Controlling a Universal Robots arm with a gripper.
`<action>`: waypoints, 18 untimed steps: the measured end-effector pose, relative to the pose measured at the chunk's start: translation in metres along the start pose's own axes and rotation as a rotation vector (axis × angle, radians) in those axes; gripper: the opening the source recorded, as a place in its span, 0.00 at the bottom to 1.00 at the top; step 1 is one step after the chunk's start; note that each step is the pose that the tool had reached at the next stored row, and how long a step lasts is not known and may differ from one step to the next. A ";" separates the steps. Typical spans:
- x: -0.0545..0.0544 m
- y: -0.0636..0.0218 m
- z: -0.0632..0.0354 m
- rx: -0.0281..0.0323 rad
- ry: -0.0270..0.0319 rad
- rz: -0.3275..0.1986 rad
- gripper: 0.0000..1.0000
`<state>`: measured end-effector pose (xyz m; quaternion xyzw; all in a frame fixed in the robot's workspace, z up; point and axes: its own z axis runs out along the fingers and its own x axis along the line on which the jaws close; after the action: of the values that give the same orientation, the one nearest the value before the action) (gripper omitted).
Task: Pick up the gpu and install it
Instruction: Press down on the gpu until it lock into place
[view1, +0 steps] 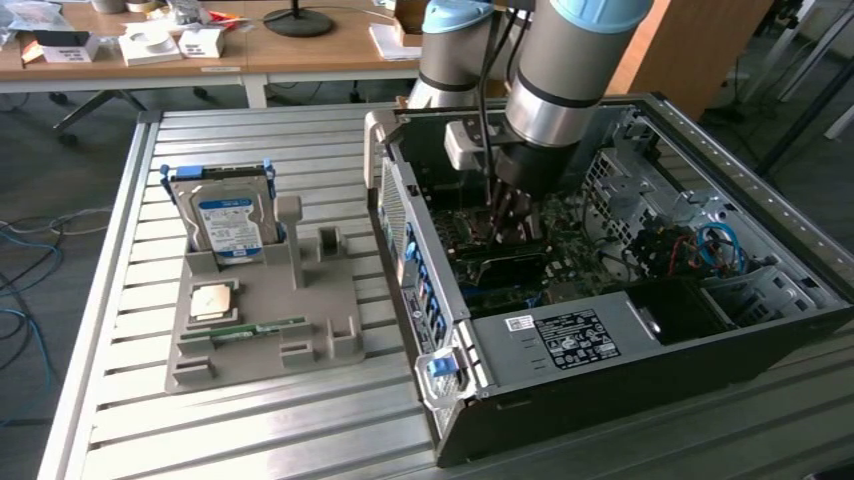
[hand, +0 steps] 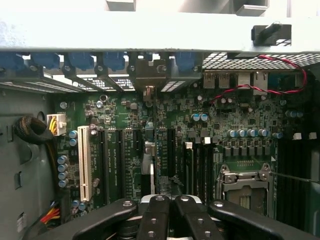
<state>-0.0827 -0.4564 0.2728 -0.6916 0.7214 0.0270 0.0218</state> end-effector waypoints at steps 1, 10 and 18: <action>0.000 0.0000 0.0000 0.0000 0.0000 0.000 0.10; 0.001 -0.0002 0.0039 -0.0001 0.0001 0.000 0.10; 0.003 -0.0002 0.0041 -0.0010 0.0004 -0.013 0.10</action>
<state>-0.0827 -0.4592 0.2685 -0.6962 0.7170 0.0271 0.0215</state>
